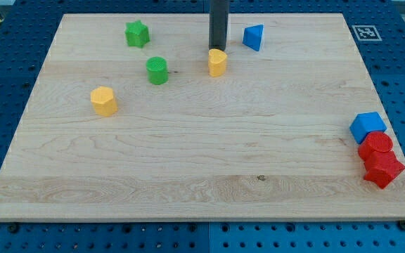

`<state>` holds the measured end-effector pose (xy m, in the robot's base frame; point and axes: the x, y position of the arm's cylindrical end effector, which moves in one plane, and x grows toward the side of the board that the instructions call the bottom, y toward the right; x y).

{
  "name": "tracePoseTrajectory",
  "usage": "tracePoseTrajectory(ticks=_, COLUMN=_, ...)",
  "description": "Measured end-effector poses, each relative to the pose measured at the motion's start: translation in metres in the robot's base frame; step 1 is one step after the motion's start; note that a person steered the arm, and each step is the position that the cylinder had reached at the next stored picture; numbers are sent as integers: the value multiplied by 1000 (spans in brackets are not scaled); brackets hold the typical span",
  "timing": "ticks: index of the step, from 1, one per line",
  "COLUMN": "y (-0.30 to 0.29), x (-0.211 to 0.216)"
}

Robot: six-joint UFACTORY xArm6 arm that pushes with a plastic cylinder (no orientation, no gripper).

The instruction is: Slide the blue triangle towards right

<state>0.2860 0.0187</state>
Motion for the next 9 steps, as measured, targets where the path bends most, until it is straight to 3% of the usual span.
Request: tracePoseTrajectory(ticks=9, y=93, x=-12)
